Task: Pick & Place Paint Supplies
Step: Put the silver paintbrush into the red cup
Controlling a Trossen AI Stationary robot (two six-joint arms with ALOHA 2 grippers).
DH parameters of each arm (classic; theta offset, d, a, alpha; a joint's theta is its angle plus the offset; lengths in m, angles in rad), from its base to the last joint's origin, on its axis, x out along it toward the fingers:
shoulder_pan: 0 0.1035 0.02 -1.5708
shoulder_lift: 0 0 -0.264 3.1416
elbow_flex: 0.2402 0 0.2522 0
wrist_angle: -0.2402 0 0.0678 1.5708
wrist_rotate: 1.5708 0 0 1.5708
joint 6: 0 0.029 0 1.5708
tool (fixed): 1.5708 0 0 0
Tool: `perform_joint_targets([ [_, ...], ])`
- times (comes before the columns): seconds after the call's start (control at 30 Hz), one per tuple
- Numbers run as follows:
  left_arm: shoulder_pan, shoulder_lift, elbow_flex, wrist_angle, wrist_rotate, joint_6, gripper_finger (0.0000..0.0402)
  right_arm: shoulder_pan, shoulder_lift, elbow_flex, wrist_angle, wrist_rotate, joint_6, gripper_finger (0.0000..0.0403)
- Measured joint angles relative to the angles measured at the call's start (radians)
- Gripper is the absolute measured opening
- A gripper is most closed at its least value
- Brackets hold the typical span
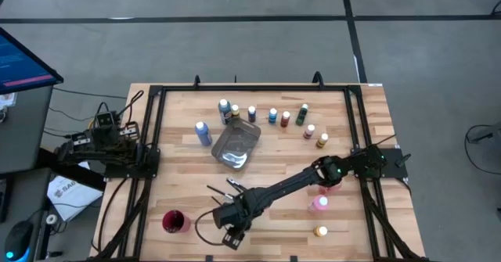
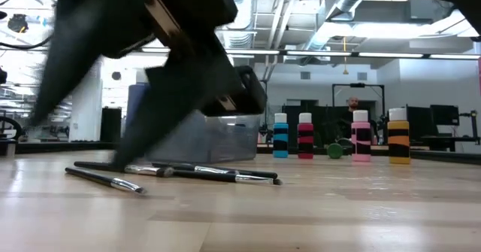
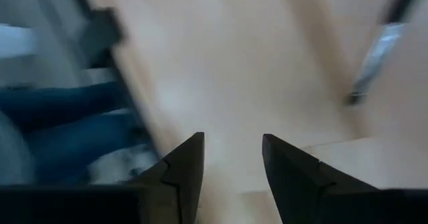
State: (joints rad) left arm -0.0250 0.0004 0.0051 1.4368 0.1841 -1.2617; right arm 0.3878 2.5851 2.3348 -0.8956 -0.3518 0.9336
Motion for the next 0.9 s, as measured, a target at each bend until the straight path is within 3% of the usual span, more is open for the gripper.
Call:
perform_joint_targets([
  [0.1,0.000,0.000,0.000,0.000,0.000,0.000,0.0003,-0.007,0.006,0.000,0.069,-0.073,0.083,0.0143],
  [0.23,0.000,0.000,0.000,0.000,0.000,0.000,0.0003,-0.003,0.024,-0.002,0.207,-0.196,0.079,0.0137],
  [0.3,0.000,0.000,0.000,0.000,0.000,0.000,0.0003,0.004,0.016,0.002,0.237,-0.187,0.121,0.0132],
  [0.53,-0.004,0.000,0.000,0.000,0.000,0.000,0.0003,0.038,-0.081,0.021,0.024,-0.004,-0.015,0.0128],
  [0.73,-0.026,0.000,0.000,0.000,0.000,0.000,0.0003,0.052,-0.135,0.020,-0.210,0.249,-0.111,0.0129],
  [0.9,-0.031,0.000,0.000,0.000,0.000,0.000,0.0003,0.049,-0.119,0.017,-0.252,0.291,-0.130,0.0145],
])
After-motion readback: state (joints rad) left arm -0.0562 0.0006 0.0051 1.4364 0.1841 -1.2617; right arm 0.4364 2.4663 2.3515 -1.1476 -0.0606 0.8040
